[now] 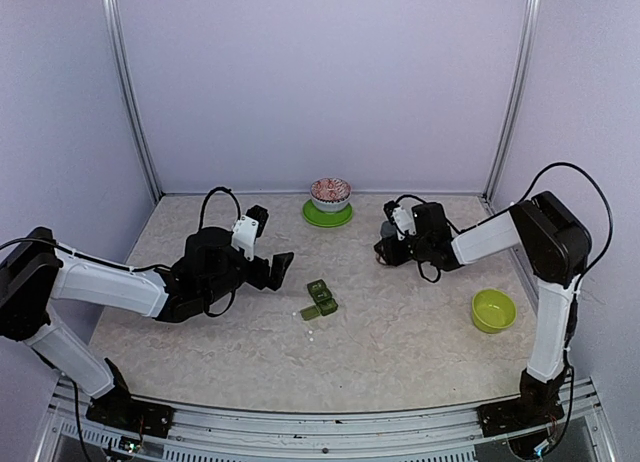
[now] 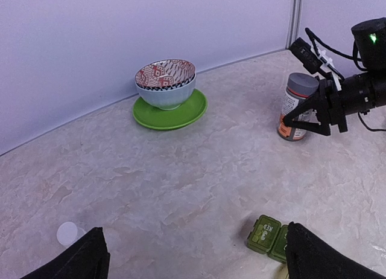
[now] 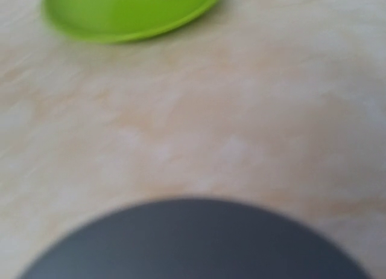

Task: Sort the pills into containers
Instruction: Place the pill bottle at the center of the board.

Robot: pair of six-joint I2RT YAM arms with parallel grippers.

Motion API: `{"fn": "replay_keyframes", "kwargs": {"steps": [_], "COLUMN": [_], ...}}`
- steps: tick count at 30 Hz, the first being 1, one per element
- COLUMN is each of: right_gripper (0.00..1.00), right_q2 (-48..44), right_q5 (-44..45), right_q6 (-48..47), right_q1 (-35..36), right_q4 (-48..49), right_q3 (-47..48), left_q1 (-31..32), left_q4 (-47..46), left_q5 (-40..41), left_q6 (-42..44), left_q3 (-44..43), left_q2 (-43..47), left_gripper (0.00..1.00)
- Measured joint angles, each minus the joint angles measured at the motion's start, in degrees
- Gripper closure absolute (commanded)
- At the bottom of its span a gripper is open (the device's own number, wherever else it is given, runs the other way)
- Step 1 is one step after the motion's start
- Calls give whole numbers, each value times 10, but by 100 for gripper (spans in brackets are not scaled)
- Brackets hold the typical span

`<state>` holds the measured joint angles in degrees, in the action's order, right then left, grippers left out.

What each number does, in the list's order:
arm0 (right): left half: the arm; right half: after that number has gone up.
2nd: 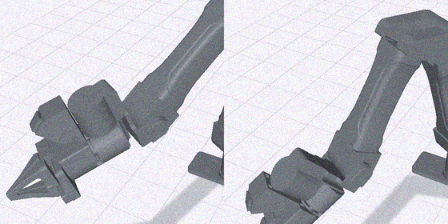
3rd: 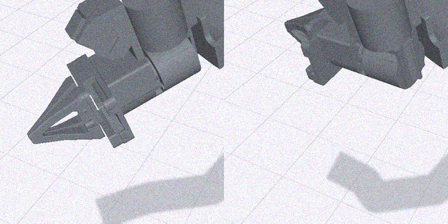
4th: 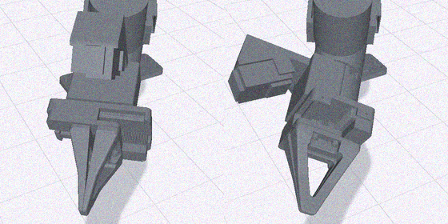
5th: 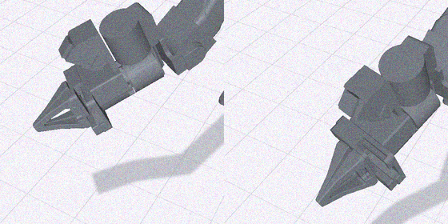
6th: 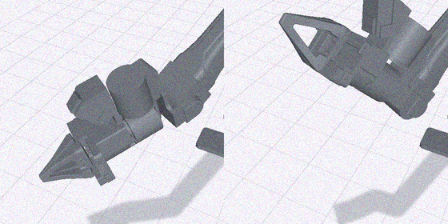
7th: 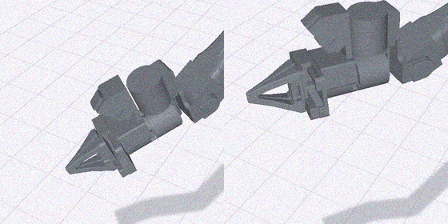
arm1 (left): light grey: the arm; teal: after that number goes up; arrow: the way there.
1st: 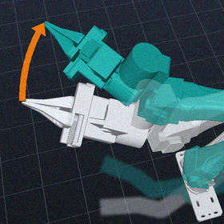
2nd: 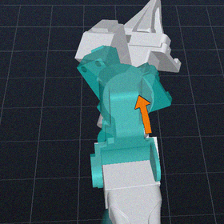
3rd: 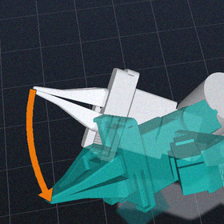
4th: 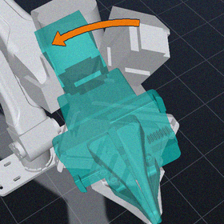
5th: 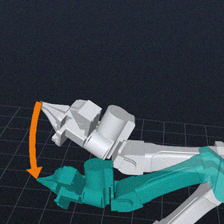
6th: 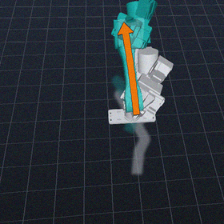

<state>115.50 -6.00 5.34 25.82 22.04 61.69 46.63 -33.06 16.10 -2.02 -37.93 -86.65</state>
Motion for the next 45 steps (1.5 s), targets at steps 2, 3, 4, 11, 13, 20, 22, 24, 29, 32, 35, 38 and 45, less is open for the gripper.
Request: {"fn": "replay_keyframes", "kwargs": {"steps": [2,3,4,11,13,20,22,24,29,32,35,38,45], "right_gripper": [54,54,53,50,49,43,38,34,26,21,15,0,0], "right_q2": [-18,-29,-41,-112,-121,-145,-148,-150,-164,-175,-194,-225,-336], "right_q5": [-12,-18,-22,-49,-49,-42,-41,-40,-41,-42,-44,-45,-55], "right_q6": [-15,-22,-29,-57,-59,-59,-59,-59,-58,-56,-52,-47,-30], "right_q1": [15,25,37,116,132,176,180,182,183,183,183,183,183], "right_q4": [-11,-17,-22,-30,-33,-47,-49,-50,-52,-58,-76,-103,-161], "right_q3": [-18,-28,-40,-119,-131,-159,-161,-165,-171,-172,-172,-173,-194], "left_q1": [0,0,0,0,0,0,0,0,0,0,0,0,19], "left_q4": [0,0,0,-1,-3,-8,-9,-9,-10,-13,-17,-19,15], "left_q5": [-2,-3,-4,-10,-12,-22,-24,-25,-32,-46,-67,-96,-150], "left_q6": [0,0,0,0,0,0,0,0,2,6,12,23,61], "left_q3": [0,0,0,0,1,4,4,4,4,7,17,23,-8], "left_q2": [0,0,0,0,1,4,5,7,9,10,17,22,14], "left_gripper": [1,1,1,1,1,1,1,1,1,1,1,1,1]}}
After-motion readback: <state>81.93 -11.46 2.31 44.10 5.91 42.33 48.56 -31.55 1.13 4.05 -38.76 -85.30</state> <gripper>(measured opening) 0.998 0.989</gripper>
